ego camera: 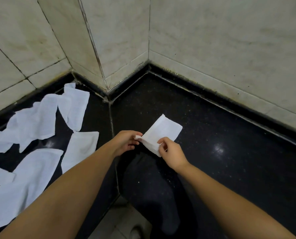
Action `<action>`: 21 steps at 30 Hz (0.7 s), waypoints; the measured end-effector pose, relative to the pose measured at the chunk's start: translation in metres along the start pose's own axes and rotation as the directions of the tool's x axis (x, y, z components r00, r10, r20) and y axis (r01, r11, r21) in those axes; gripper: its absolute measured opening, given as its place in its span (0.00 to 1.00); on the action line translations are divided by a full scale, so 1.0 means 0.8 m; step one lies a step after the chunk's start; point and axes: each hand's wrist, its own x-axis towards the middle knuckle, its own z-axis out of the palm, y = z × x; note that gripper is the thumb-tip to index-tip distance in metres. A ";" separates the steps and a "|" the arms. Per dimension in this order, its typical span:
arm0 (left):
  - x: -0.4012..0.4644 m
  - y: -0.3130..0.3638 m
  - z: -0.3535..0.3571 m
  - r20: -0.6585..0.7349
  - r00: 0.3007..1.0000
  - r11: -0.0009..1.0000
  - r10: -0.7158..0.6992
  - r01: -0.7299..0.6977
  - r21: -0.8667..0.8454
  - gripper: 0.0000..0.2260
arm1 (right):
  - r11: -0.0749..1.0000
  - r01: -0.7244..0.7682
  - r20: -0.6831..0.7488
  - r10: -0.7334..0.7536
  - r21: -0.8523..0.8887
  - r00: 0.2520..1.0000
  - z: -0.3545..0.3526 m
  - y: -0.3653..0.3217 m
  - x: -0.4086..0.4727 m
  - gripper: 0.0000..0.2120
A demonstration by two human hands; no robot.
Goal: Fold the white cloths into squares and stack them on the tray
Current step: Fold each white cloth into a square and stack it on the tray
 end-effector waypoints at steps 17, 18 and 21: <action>0.134 0.067 0.109 -0.193 0.917 0.648 0.350 -0.088 0.757 0.11 | 0.951 -0.250 -0.230 0.206 -0.182 0.951 -0.076 0.071 0.113 0.08; 0.137 0.066 0.109 -0.203 0.912 0.639 0.357 -0.080 0.765 0.11 | 0.951 -0.243 -0.239 0.195 -0.191 0.951 -0.076 0.072 0.116 0.09; 0.146 0.064 0.108 -0.213 0.901 0.615 0.378 -0.072 0.785 0.11 | 0.947 -0.212 -0.259 0.148 -0.242 0.955 -0.076 0.075 0.126 0.09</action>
